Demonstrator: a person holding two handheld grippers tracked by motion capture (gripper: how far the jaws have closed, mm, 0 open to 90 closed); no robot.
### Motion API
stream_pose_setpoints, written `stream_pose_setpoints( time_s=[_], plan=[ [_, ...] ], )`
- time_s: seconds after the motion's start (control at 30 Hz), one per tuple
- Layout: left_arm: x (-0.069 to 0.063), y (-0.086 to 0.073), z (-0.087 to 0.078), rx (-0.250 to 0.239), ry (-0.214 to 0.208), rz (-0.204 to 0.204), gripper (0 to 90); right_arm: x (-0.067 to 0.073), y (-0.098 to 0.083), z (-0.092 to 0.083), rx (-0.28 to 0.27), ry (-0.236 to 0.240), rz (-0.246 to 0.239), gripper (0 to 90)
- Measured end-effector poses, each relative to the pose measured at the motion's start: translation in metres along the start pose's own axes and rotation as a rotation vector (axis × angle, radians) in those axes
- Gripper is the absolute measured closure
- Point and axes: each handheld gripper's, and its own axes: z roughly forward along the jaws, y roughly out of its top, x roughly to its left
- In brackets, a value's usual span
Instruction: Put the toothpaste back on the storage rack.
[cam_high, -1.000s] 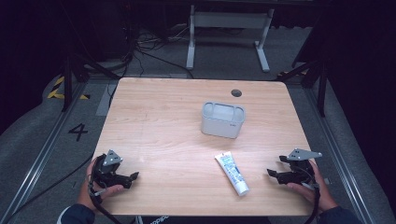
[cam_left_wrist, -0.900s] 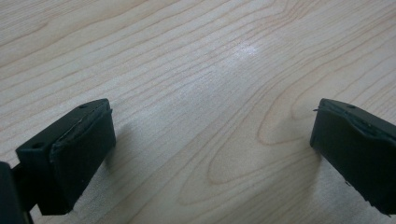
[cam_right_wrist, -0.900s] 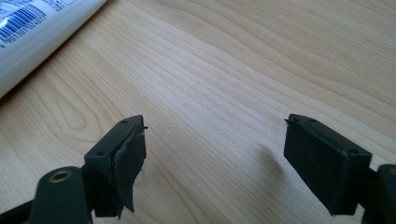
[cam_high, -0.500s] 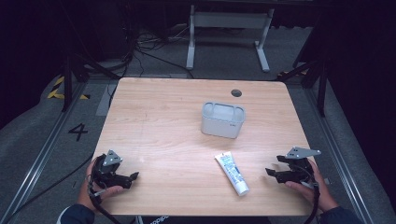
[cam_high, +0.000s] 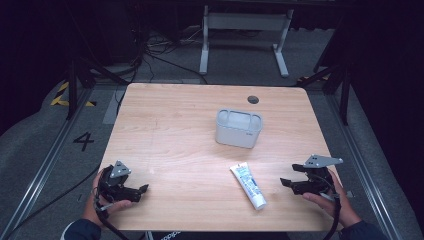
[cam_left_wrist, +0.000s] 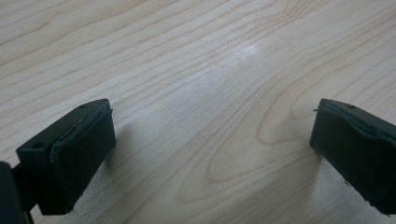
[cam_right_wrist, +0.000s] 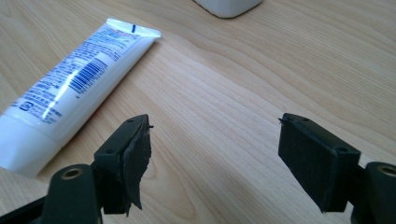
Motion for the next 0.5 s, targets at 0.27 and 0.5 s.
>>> stream_pose_setpoints(
  time_s=[0.27, 0.5],
  plan=[
    [0.000, 0.000, 0.000, 0.000, 0.000, 0.000, 0.6, 0.009, 0.008, -0.002, 0.007, 0.002, -0.021, 25.8],
    [0.000, 0.000, 0.000, -0.001, -0.001, 0.000, 0.6, 0.016, 0.014, -0.001, 0.009, 0.007, -0.038, 25.8]
  ],
)
